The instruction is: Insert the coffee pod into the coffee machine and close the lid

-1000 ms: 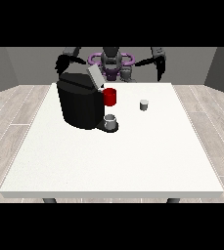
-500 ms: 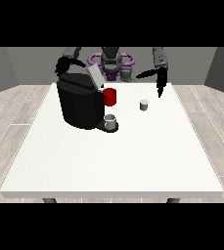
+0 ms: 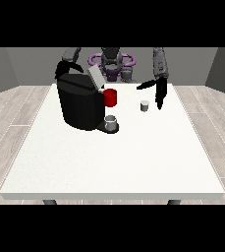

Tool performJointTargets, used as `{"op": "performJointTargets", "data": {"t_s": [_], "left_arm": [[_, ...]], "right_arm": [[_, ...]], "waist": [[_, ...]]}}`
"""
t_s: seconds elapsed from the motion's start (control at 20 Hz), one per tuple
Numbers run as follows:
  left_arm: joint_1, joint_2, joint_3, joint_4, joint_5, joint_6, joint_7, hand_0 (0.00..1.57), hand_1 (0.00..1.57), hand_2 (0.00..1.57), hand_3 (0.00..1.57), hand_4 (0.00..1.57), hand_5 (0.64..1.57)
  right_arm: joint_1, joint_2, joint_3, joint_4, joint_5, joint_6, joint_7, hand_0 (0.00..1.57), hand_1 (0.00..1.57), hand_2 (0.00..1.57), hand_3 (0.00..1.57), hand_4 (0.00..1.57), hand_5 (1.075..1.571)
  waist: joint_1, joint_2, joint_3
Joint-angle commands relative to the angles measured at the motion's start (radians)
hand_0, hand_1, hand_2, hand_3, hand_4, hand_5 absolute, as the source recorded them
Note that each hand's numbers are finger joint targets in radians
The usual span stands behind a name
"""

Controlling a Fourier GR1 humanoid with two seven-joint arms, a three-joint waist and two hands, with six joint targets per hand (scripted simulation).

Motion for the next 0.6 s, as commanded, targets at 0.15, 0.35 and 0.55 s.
{"op": "performJointTargets", "data": {"t_s": [0.15,0.35,0.55], "left_arm": [[-0.065,-0.010,-0.034,0.123,-0.094,0.041,-0.072,0.00,0.00,0.46,0.00,0.00,1.571],[-0.098,0.017,-0.009,0.194,-0.117,0.054,-0.044,0.65,0.65,0.72,0.35,0.00,1.571],[-0.119,0.045,-0.038,0.233,-0.177,0.058,-0.045,0.62,0.62,0.74,0.48,0.00,1.571]], "right_arm": [[-0.031,0.000,0.002,0.064,0.036,-0.029,0.000,0.00,0.00,0.00,0.00,0.41,1.571],[-0.062,-0.001,0.005,0.087,0.062,-0.051,-0.005,0.00,0.00,0.00,0.00,0.42,1.571],[-0.028,0.016,0.020,0.095,0.058,-0.048,-0.017,0.00,0.00,0.00,0.00,0.36,1.571]], "waist": [[0.001,0.034,-0.0002],[0.012,0.031,-0.0002],[-0.015,0.024,-0.0001]]}}
